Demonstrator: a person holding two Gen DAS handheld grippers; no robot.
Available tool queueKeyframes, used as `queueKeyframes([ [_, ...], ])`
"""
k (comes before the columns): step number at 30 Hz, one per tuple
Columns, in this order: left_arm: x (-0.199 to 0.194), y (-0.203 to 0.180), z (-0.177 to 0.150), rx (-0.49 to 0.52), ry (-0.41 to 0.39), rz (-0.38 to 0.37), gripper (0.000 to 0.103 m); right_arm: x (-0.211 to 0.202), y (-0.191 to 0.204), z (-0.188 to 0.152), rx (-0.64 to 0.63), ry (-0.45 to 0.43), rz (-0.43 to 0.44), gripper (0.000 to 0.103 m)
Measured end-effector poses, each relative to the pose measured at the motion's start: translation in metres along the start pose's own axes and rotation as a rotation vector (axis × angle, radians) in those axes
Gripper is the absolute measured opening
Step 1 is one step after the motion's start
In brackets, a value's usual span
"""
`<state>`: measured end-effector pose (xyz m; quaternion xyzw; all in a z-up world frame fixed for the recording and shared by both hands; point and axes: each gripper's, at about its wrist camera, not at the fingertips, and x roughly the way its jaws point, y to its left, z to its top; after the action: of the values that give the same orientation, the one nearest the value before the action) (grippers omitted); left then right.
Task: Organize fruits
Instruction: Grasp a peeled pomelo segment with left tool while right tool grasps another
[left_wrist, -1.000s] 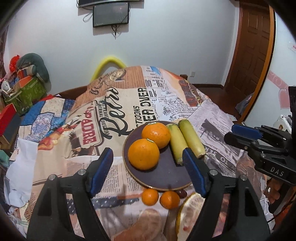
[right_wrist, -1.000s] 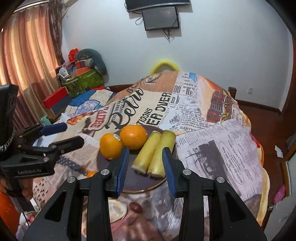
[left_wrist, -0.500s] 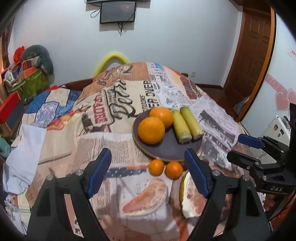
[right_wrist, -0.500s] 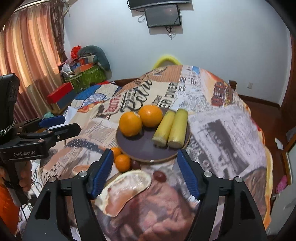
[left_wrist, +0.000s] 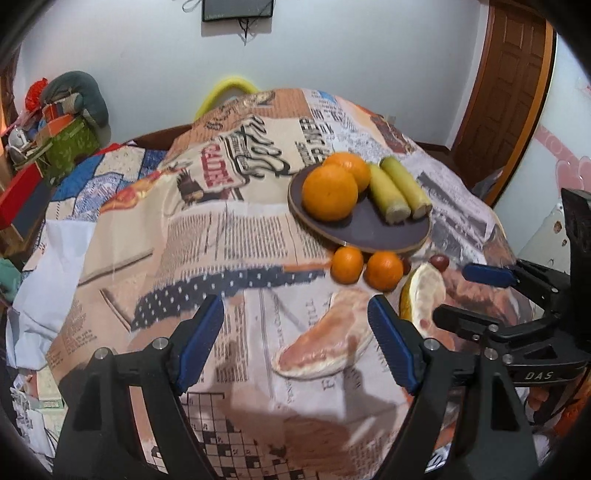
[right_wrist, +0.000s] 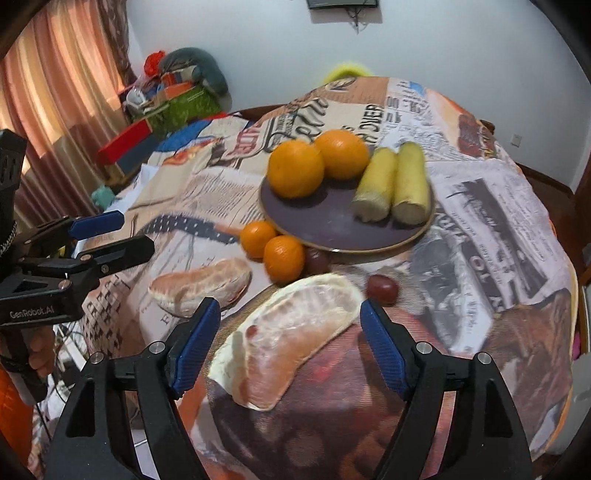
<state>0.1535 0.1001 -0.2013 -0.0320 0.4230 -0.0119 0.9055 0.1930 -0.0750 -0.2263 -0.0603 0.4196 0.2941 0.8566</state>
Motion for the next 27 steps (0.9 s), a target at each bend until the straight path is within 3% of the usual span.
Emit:
queueKeyframes([
  [10, 0.027, -0.006, -0.019, 0.044, 0.089, -0.039, 0.081, 0.02, 0.01, -0.009, -0.072, 0.051, -0.07, 0.079],
  [17, 0.043, -0.015, -0.016, 0.065, 0.12, -0.056, 0.081, 0.016, -0.006, -0.018, -0.008, 0.072, 0.0, 0.077],
  [23, 0.055, -0.022, -0.013, 0.081, 0.141, -0.059, 0.084, 0.002, -0.014, -0.026, -0.016, 0.079, -0.001, 0.076],
  [27, 0.06, -0.033, -0.015, 0.12, 0.141, -0.033, 0.084, 0.0, -0.017, -0.026, 0.007, 0.081, 0.03, 0.068],
])
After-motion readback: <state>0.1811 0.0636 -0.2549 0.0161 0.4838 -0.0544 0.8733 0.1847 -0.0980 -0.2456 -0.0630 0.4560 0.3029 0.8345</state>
